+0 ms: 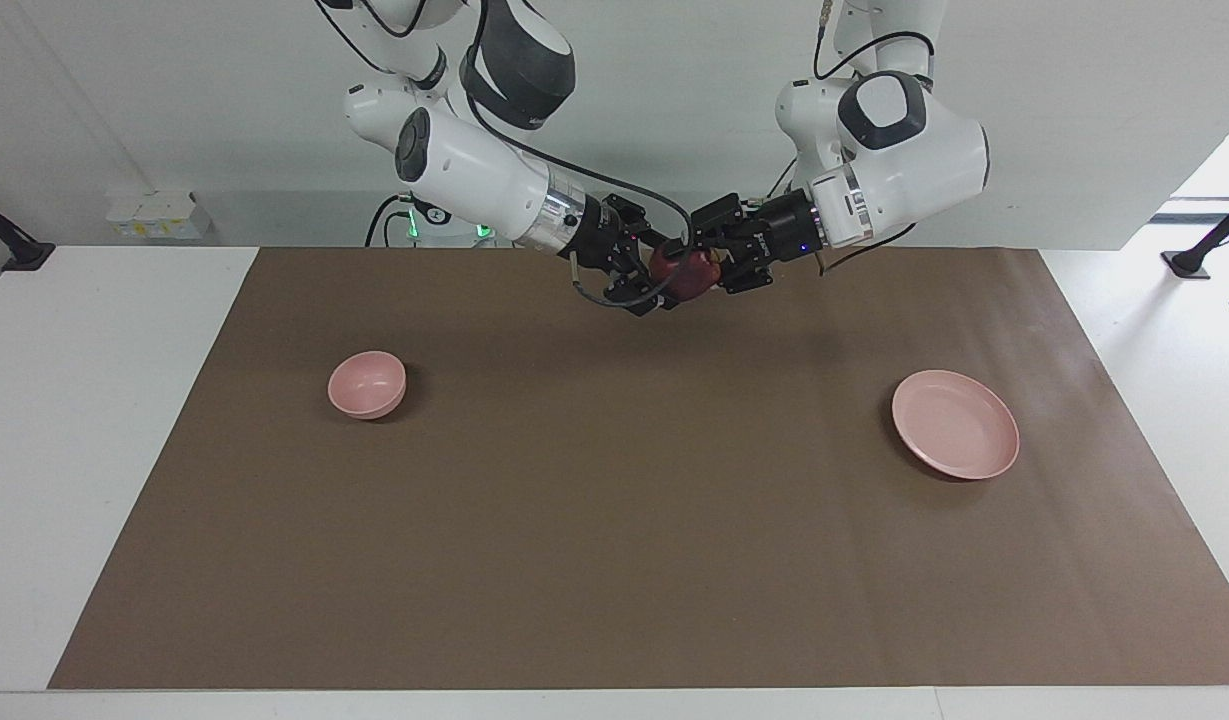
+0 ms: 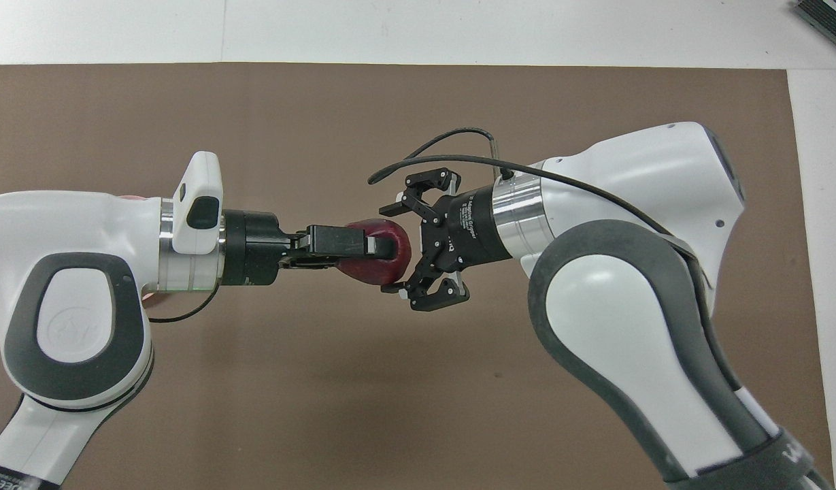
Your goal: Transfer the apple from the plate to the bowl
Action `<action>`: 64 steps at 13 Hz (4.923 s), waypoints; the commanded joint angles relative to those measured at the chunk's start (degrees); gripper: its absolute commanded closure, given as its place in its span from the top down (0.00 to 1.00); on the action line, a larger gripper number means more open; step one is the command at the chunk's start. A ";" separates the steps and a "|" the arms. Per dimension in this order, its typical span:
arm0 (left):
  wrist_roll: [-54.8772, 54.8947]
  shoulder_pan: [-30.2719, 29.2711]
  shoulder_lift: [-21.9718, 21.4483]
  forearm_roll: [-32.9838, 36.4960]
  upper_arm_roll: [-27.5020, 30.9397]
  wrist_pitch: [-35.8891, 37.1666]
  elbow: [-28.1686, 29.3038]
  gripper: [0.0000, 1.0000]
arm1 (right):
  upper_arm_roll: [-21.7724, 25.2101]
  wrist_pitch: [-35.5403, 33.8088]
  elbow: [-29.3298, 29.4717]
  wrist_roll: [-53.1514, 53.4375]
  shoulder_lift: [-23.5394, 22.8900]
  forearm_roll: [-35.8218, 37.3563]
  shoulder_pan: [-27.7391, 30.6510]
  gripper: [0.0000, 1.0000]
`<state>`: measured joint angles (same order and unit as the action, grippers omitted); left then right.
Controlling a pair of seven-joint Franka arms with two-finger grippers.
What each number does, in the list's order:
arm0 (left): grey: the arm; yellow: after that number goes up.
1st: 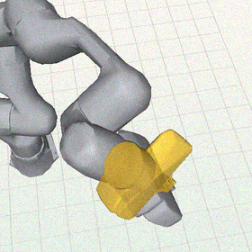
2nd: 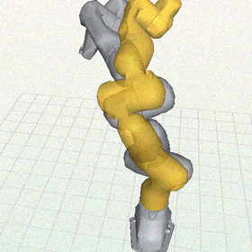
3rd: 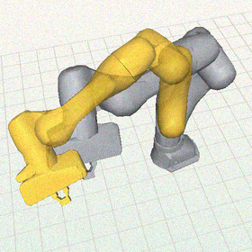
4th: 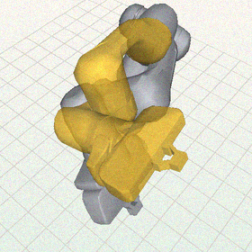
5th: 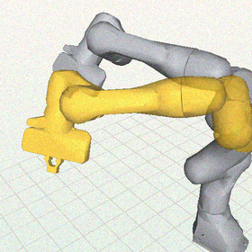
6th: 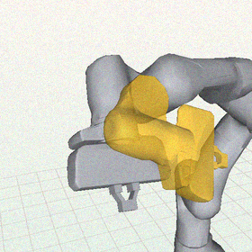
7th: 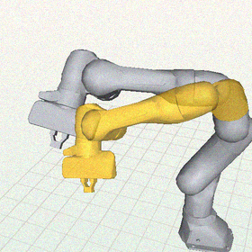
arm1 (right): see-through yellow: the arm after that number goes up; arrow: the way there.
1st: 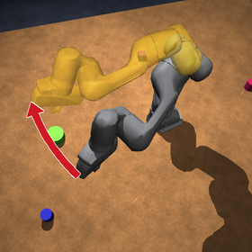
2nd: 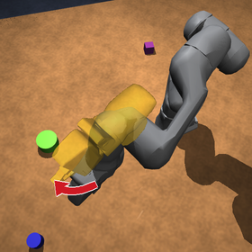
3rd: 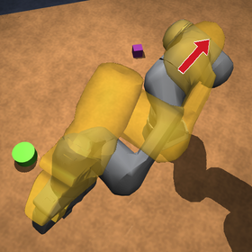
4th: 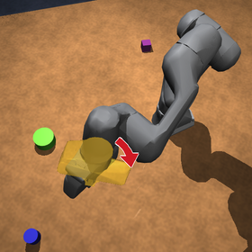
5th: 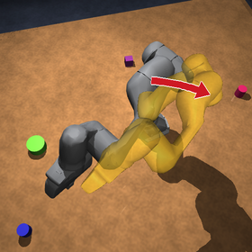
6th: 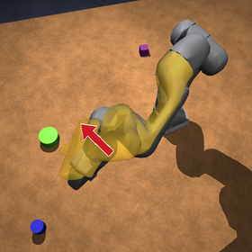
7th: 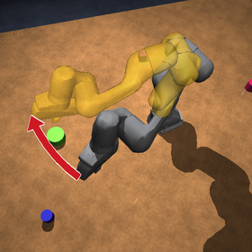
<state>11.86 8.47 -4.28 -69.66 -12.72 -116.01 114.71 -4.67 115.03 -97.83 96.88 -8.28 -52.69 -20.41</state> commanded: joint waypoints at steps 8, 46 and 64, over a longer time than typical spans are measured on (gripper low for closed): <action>-1.48 1.11 -1.52 -1.00 0.77 -0.01 1.40 0.00 | 0.01 2.13 -0.26 0.85 0.02 -0.84 -0.95 0.00; -3.33 -13.74 -0.29 69.13 3.14 31.37 -22.16 1.00 | 0.98 -4.75 -20.54 -89.76 7.13 51.99 29.29 0.00; -4.39 -12.70 -0.99 69.93 5.40 33.74 -26.55 1.00 | 0.81 -10.96 -2.39 -88.71 3.88 54.80 28.94 1.00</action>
<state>7.31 -6.15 -4.99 -1.00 -9.18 -83.86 88.71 -3.41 106.51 -104.53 8.29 -4.60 0.51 8.24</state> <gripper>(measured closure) 0.000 0.000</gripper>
